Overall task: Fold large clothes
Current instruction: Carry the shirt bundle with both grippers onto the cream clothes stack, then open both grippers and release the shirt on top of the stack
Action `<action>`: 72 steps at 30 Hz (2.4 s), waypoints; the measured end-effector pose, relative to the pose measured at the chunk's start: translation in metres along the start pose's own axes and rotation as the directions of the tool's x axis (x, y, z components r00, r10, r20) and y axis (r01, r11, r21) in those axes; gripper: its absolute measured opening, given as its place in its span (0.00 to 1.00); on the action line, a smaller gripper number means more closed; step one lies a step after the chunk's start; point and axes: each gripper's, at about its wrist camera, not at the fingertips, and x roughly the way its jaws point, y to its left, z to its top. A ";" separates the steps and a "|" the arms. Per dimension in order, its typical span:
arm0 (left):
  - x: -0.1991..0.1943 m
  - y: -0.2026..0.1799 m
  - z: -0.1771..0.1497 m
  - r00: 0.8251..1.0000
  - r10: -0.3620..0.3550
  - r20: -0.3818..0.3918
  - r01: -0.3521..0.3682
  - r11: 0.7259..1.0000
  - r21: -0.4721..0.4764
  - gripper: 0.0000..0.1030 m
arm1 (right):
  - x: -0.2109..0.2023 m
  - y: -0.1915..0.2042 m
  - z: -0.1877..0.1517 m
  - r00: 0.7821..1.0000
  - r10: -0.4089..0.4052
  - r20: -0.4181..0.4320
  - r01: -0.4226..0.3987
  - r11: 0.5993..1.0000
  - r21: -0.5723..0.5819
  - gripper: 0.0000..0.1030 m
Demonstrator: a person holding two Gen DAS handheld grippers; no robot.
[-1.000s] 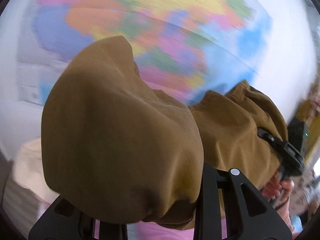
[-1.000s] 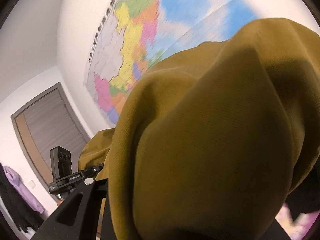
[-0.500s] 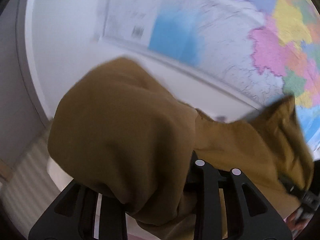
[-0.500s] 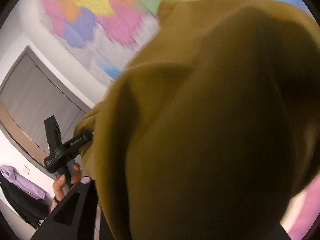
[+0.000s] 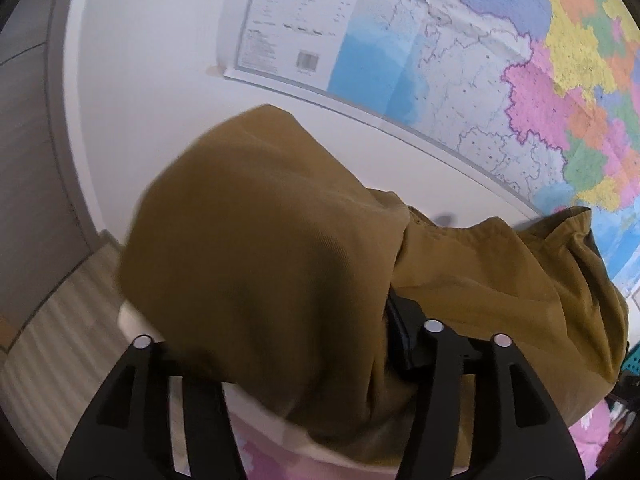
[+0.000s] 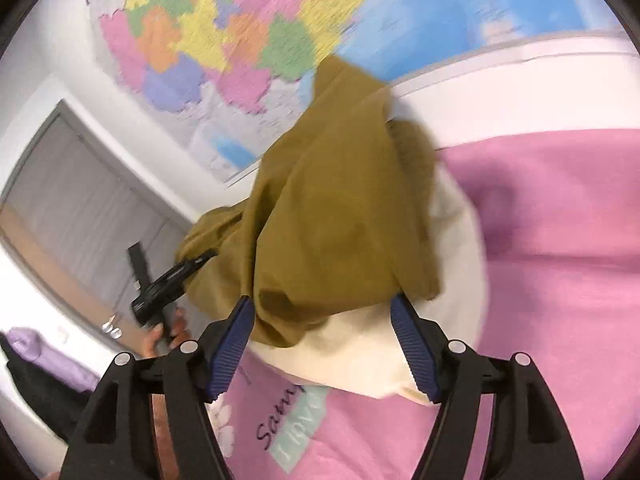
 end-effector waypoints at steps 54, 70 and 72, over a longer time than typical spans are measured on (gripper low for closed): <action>-0.125 -0.154 -0.145 0.982 0.147 0.117 -0.167 0.969 0.184 0.95 | -0.030 0.063 -0.067 0.951 -0.246 0.186 0.304 0.845 -0.439 0.94; -0.146 -0.159 -0.187 0.984 0.160 0.078 -0.171 0.972 0.159 0.95 | -0.041 0.060 -0.117 0.952 -0.246 0.182 0.303 0.841 -0.447 0.94; -0.150 -0.159 -0.189 0.984 0.160 0.083 -0.171 0.974 0.151 0.95 | -0.042 0.061 -0.120 0.950 -0.253 0.181 0.309 0.837 -0.452 0.94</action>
